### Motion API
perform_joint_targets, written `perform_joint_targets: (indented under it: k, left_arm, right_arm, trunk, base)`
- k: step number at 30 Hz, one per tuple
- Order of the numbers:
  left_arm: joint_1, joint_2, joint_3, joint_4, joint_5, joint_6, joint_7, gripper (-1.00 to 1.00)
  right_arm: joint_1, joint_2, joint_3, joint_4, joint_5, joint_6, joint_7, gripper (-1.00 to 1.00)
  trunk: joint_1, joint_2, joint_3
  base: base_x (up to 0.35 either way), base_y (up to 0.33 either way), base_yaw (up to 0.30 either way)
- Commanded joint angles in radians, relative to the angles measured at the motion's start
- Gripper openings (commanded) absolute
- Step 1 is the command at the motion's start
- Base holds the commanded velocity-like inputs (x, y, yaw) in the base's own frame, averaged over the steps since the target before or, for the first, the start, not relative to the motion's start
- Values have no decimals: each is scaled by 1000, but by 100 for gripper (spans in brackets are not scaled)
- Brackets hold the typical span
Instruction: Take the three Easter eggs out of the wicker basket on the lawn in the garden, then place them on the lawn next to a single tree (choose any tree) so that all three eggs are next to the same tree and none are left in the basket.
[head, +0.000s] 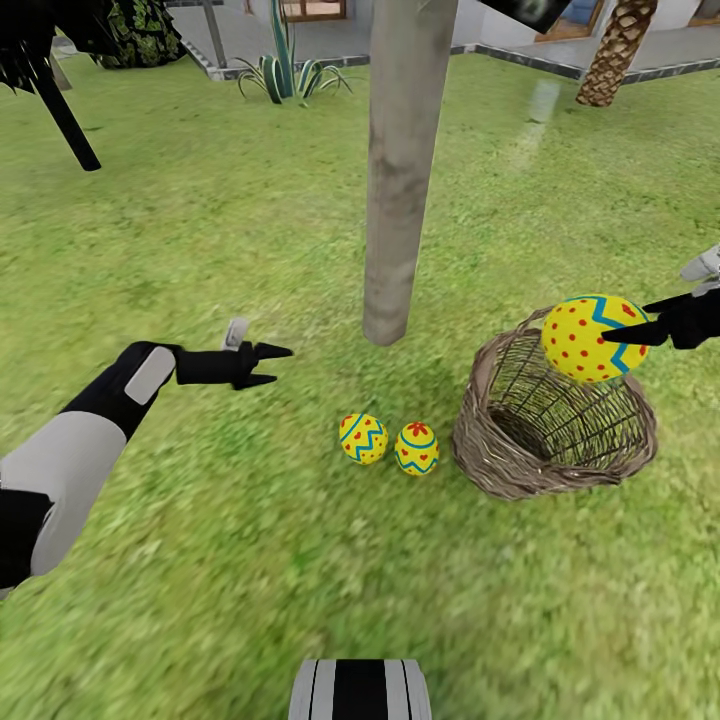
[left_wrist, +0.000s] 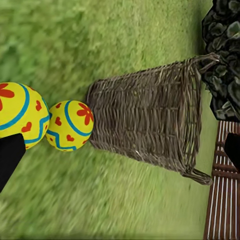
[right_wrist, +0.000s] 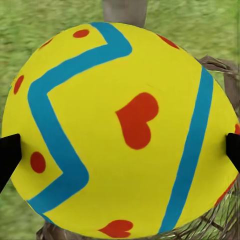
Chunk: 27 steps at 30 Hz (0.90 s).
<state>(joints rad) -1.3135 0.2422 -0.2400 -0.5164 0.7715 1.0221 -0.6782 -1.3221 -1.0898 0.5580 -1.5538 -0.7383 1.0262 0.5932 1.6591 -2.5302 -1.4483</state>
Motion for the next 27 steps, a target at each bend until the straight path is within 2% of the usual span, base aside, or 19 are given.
perform_joint_targets:
  k: [1,3,6,10,11,13,14,21,22,25,27]
  left_arm:
    - [-1,-3,-4,1,-2,0,-7,100]
    - [-1,-8,-5,2,-1,0,-7,100]
    - [-1,-23,-5,2,0,-2,-6,100]
    - [-1,-44,-5,4,-1,-6,-6,100]
    - [-1,-46,-5,9,-1,-6,-6,100]
    - [-1,-49,-5,30,-3,-7,-6,100]
    - [-1,-50,-6,33,-3,-7,-5,100]
    - [-1,-49,-10,42,-5,-9,-3,100]
    - [-1,-49,-10,42,-5,-10,-3,100]
    - [-1,-44,-10,44,-7,-18,-3,100]
    - [0,-41,-10,60,-9,-25,-3,100]
  right_arm:
    - [-3,-1,6,-1,9,-5,3,-100]
    - [-3,-1,-2,1,13,-26,-20,-100]
    - [-4,6,-58,19,9,-50,-82,-100]
    - [-8,42,-77,32,5,-56,-91,-100]
    - [-15,60,-78,33,4,-56,-86,-100]
    - [-30,135,-79,32,5,-54,-74,-100]
    - [-32,163,-78,32,6,-52,-73,-100]
    - [-37,306,-75,54,24,-46,-71,-100]
    - [-41,320,-74,64,31,-45,-71,-100]
    - [-86,397,-70,124,67,-45,-70,-100]
    - [-95,444,-62,152,91,-45,-70,-100]
  trunk:
    - [0,0,-1]
    - [0,0,-1]
    - [0,0,-1]
    - [0,0,-1]
    - [0,0,-1]
    - [0,0,-1]
    - [0,0,-1]
    - [0,0,-1]
    - [0,0,-1]
    - [0,0,-1]
    - [0,0,-1]
  base:
    - [0,0,0]
    - [0,0,0]
    - [0,0,0]
    - [0,0,0]
    - [0,0,0]
    - [0,0,0]
    - [0,0,0]
    - [0,0,0]
    - [0,0,0]
    - [0,0,0]
    - [0,0,0]
